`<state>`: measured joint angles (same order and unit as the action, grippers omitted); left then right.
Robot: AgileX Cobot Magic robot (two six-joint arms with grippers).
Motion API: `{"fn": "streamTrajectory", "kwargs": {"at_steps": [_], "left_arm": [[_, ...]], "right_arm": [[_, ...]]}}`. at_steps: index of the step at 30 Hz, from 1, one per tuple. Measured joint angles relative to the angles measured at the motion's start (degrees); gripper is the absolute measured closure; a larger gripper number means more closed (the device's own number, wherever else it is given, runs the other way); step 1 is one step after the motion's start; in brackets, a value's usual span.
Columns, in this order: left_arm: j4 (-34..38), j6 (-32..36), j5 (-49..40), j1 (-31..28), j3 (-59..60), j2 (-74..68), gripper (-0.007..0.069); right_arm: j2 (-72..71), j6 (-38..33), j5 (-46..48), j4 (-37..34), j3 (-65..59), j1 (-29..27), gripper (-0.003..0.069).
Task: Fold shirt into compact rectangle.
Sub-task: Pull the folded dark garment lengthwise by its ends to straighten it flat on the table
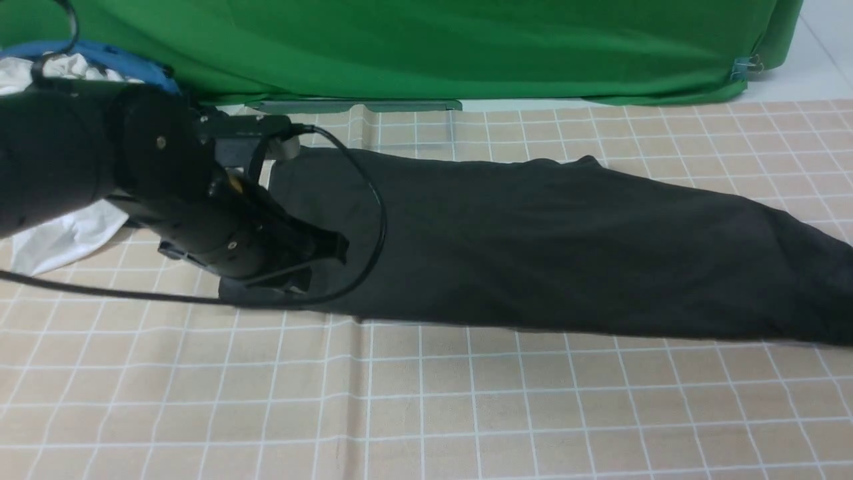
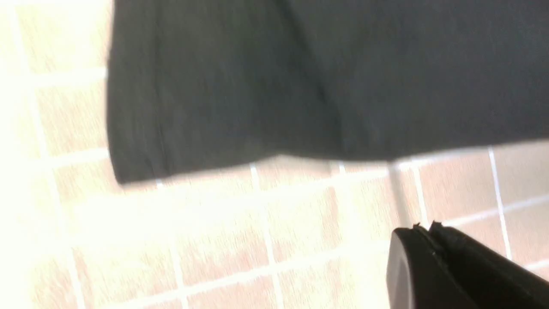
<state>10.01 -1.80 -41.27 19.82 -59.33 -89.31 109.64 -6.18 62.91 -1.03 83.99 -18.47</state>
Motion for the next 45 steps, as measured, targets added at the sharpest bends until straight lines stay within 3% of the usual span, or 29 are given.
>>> {"fn": "streamTrajectory", "kwargs": {"at_steps": [3, 8, 10, 15, 18, 27, 29, 31, 36, 38, 41, 45], "left_arm": [[0.52, 0.62, 0.11, 0.00, 0.94, 0.93, 0.0606], [0.58, 0.67, 0.39, 0.00, 0.93, 0.98, 0.0606], [0.58, 0.67, 0.46, 0.00, 0.93, 1.00, 0.0606], [0.60, 0.73, 0.64, 0.00, 0.93, 1.00, 0.0606], [0.60, 0.86, 0.64, 0.00, 0.93, 1.00, 0.0606], [0.65, 0.86, 0.64, 0.00, 0.93, 1.00, 0.0606], [0.65, 0.86, 0.64, 0.00, 0.93, 1.00, 0.0606], [0.65, 0.86, 0.59, 0.00, 0.93, 1.00, 0.0606], [0.65, 0.97, 0.41, 0.00, 0.93, 1.00, 0.0606], [0.65, 0.97, 0.35, 0.00, 0.93, 1.00, 0.0606], [0.65, 0.97, 0.35, 0.00, 0.93, 1.00, 0.0606], [0.65, 0.97, 0.35, 0.00, 0.93, 1.04, 0.0606]], "right_arm": [[1.51, 0.00, -3.43, -2.73, -1.74, 0.00, 0.0188], [5.11, 0.45, -5.17, -4.40, -2.13, 0.00, 0.0200], [6.17, 0.57, -5.37, -4.60, -2.13, 0.00, 0.0253], [5.81, -1.49, -5.26, -4.59, -2.13, 0.00, 0.0580], [4.42, -1.53, -5.00, -2.83, -2.13, -0.06, 0.0608], [2.52, -0.68, -4.08, 1.03, -2.13, -1.26, 0.0602], [2.62, -0.61, -4.21, 1.03, -2.13, -1.26, 0.0585], [3.02, -0.30, -5.39, 1.37, -2.13, -1.31, 0.0491], [3.13, 4.58, -8.30, 1.33, -1.55, -1.31, 0.0116], [3.13, 4.88, -8.83, 1.03, -1.48, -1.31, 0.0022], [3.96, 4.88, -9.27, 0.63, -1.37, -1.31, -0.0019], [6.99, 4.33, -9.46, 0.56, -1.37, -1.31, -0.0022]]}}
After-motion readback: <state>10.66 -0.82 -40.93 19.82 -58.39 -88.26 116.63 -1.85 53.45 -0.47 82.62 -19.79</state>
